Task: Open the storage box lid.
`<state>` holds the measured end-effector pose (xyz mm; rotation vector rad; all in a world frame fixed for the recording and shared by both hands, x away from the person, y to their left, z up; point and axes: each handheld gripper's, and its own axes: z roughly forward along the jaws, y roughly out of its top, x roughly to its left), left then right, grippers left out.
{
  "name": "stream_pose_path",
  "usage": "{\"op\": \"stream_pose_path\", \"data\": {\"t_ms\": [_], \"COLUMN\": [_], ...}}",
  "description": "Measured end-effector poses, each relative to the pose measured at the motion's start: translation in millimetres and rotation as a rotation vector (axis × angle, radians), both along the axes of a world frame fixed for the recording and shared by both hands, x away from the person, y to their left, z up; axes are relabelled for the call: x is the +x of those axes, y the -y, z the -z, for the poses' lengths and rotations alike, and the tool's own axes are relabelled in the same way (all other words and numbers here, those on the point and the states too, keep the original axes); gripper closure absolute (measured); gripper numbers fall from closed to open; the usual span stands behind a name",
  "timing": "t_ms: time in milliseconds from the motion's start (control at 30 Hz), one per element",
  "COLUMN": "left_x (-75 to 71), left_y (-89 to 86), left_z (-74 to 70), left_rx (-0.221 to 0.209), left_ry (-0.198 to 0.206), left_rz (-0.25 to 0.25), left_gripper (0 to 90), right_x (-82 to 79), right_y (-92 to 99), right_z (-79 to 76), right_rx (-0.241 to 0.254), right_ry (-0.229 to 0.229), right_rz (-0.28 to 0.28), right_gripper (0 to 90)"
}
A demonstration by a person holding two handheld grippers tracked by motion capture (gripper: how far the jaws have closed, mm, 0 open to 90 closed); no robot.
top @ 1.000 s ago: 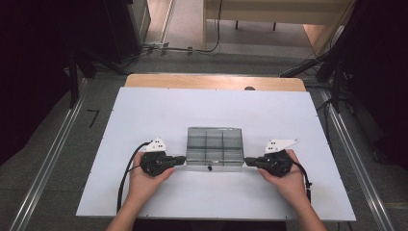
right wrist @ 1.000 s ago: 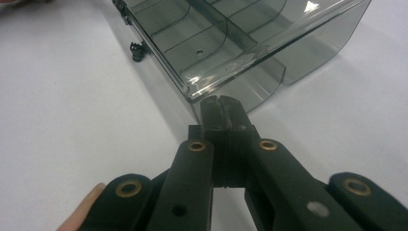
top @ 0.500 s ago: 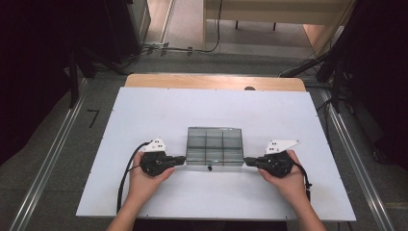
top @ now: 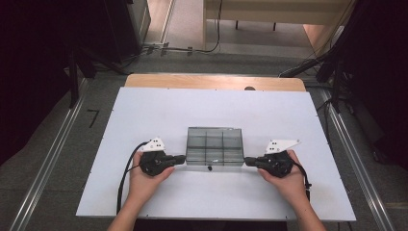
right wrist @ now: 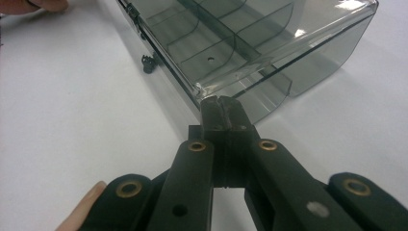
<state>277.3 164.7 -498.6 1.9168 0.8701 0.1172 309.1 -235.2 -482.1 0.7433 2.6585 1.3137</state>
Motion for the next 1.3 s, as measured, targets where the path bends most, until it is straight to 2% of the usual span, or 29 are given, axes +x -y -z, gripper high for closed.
{"op": "stream_pose_path", "data": {"t_ms": [333,600,700,933,1033,1133,1300], "left_x": [-1.5,-1.9,-2.2,-1.6,-1.4,-0.7,0.3], "left_y": [0.3,0.9,1.7,2.5,3.1,4.9,4.6], "left_z": [-3.1,-7.5,-9.5,-14.6,-16.7,-23.1,-29.9], "left_rx": [-0.025,-0.055,-0.070,-0.105,-0.111,-0.122,-0.131], "left_ry": [0.016,0.035,0.046,0.072,0.082,0.109,0.131], "left_rz": [0.003,0.013,0.009,0.009,0.013,0.012,0.011], "left_gripper": [90.0,90.0,90.0,90.0,90.0,90.0,90.0], "right_x": [-0.5,0.9,0.4,1.6,1.9,2.2,3.5], "right_y": [-2.9,-1.4,-1.7,-1.1,-2.2,-3.9,-6.4], "right_z": [-6.9,-11.9,-15.0,-21.9,-24.3,-25.9,-29.1], "right_rx": [0.015,0.052,0.057,0.105,0.106,0.112,0.131], "right_ry": [0.007,0.007,0.016,0.021,0.029,0.036,0.043], "right_rz": [-0.010,0.005,0.009,0.016,0.018,0.019,0.020], "right_gripper": [88.2,88.3,88.2,88.2,88.3,88.2,88.2]}}
